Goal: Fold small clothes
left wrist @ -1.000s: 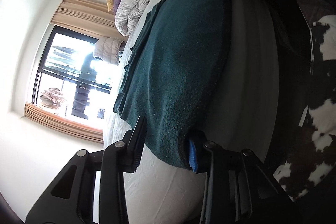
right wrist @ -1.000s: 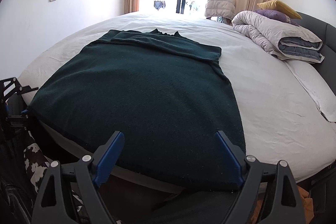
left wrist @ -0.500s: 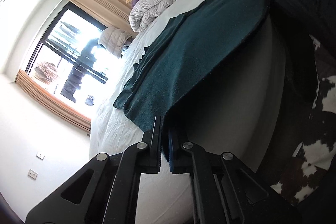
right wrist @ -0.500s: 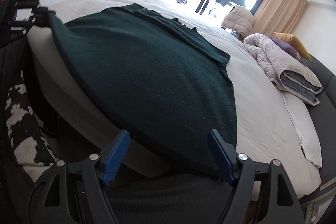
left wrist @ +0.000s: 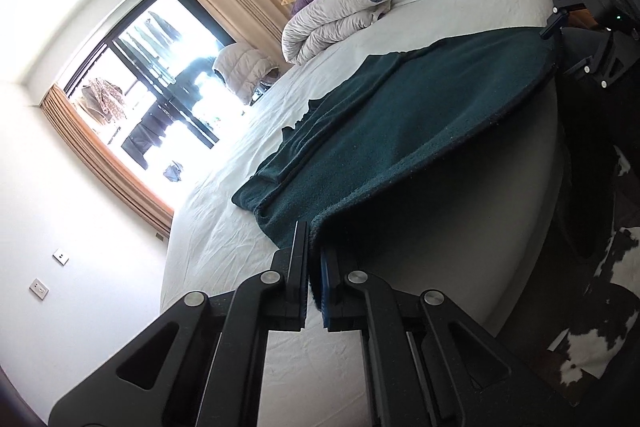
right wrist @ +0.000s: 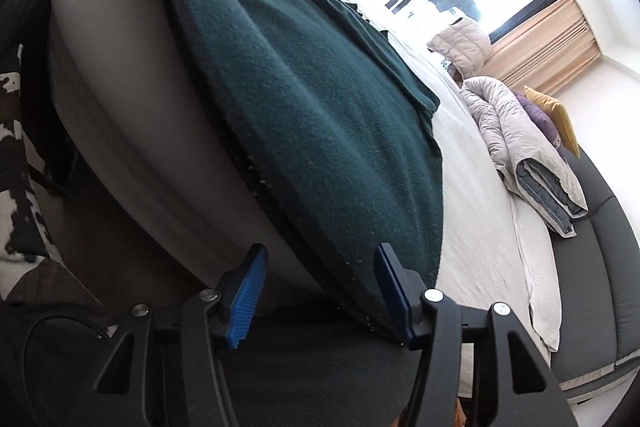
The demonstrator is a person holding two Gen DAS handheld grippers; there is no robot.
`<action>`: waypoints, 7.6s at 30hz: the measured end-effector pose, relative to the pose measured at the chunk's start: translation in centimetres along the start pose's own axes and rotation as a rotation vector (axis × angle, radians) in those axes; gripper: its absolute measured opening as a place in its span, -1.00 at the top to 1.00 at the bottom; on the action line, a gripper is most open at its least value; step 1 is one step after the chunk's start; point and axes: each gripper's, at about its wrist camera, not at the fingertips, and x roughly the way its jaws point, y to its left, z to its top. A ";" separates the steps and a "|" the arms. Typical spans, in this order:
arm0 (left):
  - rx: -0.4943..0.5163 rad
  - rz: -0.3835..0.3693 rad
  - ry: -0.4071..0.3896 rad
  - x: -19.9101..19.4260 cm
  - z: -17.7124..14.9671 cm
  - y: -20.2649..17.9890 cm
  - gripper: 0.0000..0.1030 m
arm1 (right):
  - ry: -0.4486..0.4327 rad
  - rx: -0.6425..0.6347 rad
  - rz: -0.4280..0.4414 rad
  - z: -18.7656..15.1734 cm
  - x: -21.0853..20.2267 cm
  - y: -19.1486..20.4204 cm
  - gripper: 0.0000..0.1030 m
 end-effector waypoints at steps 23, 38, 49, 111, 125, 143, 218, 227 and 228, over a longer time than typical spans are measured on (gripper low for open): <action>-0.019 -0.024 0.014 -0.2 -1.0 -1.0 0.93 | 0.077 -0.039 -0.184 -1.3 0.5 -3.1 0.90; -0.119 0.027 -0.021 -1.8 0.0 1.5 0.93 | -0.025 0.014 -0.207 1.4 -2.1 -8.0 0.93; -0.227 0.070 -0.048 -0.5 2.5 6.2 0.93 | -0.124 -0.004 -0.252 6.8 -1.8 -12.5 0.93; -0.606 -0.099 0.506 45.1 0.2 26.9 0.83 | 0.226 0.194 0.153 28.3 34.5 -21.9 0.71; -1.071 -0.283 0.392 37.5 -3.8 30.0 0.83 | 0.239 0.833 0.275 20.7 33.6 -30.3 -0.30; -1.039 -0.358 0.465 41.2 -3.0 26.5 0.84 | 0.195 0.860 0.555 18.1 32.5 -28.6 0.05; -0.913 -0.248 0.414 40.5 -2.5 26.0 0.90 | 0.102 0.916 0.351 19.6 34.4 -28.8 0.88; -0.928 -0.202 0.386 40.8 -2.5 26.7 0.89 | 0.086 0.919 0.360 19.4 34.3 -28.7 0.87; -0.942 -0.215 0.385 40.9 -2.7 26.7 0.89 | 0.086 0.919 0.359 19.4 34.4 -28.7 0.87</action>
